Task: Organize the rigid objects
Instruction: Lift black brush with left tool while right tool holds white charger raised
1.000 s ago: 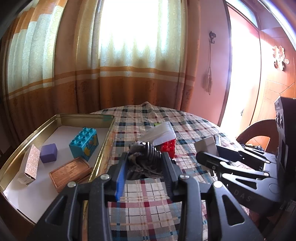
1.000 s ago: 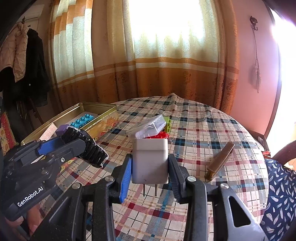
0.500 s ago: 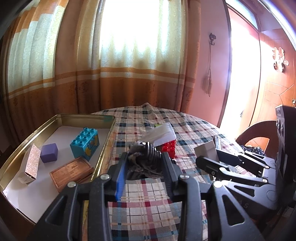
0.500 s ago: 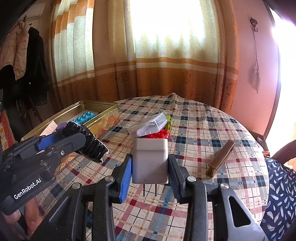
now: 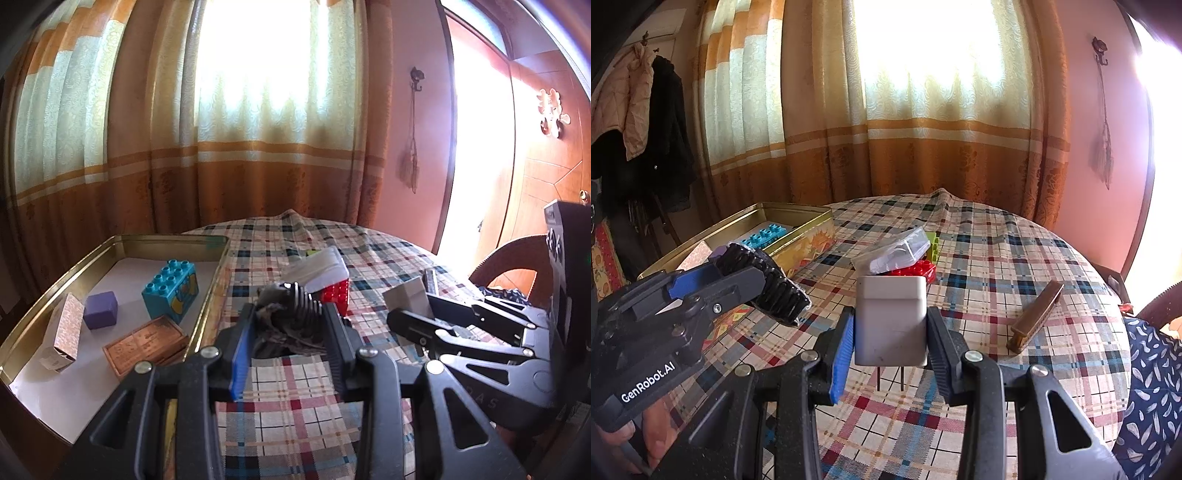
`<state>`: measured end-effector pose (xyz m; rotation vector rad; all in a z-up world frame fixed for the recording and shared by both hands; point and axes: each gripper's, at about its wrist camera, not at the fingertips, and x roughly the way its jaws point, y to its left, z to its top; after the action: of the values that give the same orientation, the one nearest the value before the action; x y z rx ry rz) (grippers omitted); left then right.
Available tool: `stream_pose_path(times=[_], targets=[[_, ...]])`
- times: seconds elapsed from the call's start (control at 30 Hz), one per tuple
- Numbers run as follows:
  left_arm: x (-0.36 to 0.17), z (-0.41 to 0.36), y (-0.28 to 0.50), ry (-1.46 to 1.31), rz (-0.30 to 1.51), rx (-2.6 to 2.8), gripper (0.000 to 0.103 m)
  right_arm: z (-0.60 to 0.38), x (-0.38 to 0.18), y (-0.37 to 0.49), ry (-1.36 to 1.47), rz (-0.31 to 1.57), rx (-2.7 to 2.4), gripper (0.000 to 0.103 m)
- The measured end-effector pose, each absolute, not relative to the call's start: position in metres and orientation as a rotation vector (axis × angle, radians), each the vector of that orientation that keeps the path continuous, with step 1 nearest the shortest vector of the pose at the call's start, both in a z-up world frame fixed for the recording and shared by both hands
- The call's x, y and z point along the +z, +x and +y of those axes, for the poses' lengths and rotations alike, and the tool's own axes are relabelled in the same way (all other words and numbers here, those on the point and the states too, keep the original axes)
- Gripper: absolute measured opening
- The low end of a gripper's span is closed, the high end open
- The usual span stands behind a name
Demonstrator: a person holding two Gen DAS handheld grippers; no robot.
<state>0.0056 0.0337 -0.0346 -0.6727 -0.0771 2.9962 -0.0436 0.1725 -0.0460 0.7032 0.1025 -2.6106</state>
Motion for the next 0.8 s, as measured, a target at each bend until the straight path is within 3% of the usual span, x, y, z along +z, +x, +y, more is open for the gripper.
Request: stream_pose_path(times=[0.13,0.3,0.8], targets=[[-0.034,0.033,0.008,-0.664,-0.059,3.013,0.034,0.173,-0.046,-0.043,0.719,0.053,-2.582,0.04],[-0.033,0.027,0.01,-0.642,-0.071,3.019,0.034,0.155,-0.045,-0.032,0.68,0.17,-2.581,0.041],[-0.035,0.029,0.009,-0.653,-0.048,3.009,0.034,0.159,-0.045,-0.033,0.687,0.143,-2.572,0.041]])
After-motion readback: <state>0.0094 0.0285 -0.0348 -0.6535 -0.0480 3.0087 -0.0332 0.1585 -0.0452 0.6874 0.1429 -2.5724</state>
